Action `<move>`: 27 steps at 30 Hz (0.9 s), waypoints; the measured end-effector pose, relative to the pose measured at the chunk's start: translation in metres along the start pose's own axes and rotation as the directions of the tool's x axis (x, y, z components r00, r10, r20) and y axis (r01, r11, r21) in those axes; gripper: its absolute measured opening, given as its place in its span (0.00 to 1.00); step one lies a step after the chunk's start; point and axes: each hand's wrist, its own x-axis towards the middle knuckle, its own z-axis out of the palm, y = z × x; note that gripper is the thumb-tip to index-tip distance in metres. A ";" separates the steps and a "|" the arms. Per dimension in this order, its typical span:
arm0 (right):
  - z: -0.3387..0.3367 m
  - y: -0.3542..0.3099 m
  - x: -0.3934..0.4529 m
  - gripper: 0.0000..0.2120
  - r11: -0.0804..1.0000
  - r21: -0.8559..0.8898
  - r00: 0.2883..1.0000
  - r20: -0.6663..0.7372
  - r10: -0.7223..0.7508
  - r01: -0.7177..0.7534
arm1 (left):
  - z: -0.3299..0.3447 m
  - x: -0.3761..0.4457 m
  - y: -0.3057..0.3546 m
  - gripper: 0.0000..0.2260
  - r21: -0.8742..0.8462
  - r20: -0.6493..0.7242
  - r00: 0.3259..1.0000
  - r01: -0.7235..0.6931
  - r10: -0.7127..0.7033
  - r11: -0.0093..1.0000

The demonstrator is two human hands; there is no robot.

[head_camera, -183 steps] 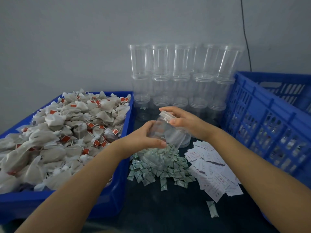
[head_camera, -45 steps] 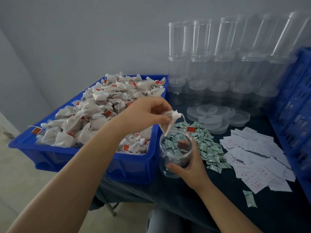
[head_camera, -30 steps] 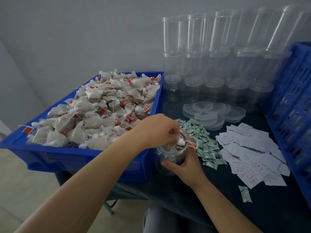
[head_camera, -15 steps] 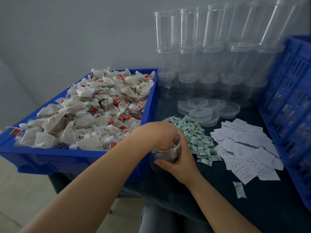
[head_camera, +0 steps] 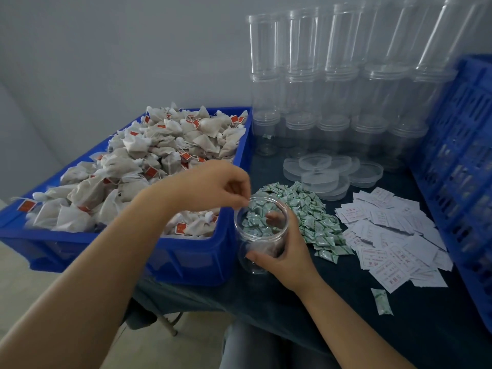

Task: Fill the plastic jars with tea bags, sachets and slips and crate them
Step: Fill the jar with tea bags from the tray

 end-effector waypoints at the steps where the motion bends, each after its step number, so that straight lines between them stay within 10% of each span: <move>1: 0.000 0.000 0.000 0.44 1.000 0.007 1.000 0.001 0.007 -0.007 | -0.003 -0.006 -0.010 0.05 -0.022 -0.061 0.998 0.022 -0.023 1.000; 20: 0.000 0.001 -0.002 0.44 1.000 0.011 1.000 -0.006 0.018 -0.018 | 0.038 -0.010 -0.101 0.19 0.520 -0.276 0.871 0.490 -0.406 0.699; 27: 0.000 -0.002 -0.003 0.43 1.000 0.005 1.000 -0.006 0.010 -0.010 | 0.040 -0.010 -0.097 0.15 0.373 -0.277 0.821 0.570 -0.499 0.732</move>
